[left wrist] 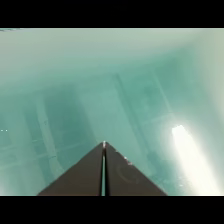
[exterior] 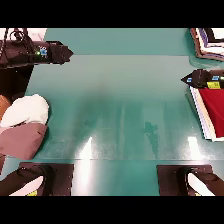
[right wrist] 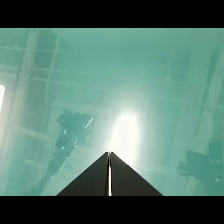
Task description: Fold the shirts.
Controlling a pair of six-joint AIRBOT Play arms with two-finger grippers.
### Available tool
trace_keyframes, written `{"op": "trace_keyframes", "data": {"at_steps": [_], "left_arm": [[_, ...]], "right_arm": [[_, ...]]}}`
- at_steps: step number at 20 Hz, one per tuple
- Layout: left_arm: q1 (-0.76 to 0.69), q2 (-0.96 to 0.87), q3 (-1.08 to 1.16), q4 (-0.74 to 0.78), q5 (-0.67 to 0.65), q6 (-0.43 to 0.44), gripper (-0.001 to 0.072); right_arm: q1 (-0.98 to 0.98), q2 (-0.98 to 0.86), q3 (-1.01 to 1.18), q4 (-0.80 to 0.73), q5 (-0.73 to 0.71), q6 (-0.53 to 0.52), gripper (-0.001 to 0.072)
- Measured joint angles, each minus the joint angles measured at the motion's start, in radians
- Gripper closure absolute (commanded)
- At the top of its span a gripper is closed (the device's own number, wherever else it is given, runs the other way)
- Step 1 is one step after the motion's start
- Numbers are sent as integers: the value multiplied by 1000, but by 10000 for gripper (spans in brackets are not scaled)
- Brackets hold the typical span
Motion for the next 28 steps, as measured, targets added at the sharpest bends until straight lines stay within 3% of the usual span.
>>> {"op": "trace_keyframes", "data": {"at_steps": [13,14,15,23,28], "left_arm": [[0,0,0,0,0,0,671],[0,0,0,3,1,1,361],[2,0,0,16,1,2,111],[177,0,-125,478,-243,-84,105],[356,0,-402,572,-187,-106,106]], "right_arm": [[2,0,-1,1,-2,-1,691],[2,0,-1,1,-2,-1,691],[2,0,-1,1,-2,-1,691],[2,0,-1,1,-2,-1,691],[2,-3,-2,1,-9,-1,691]]}}
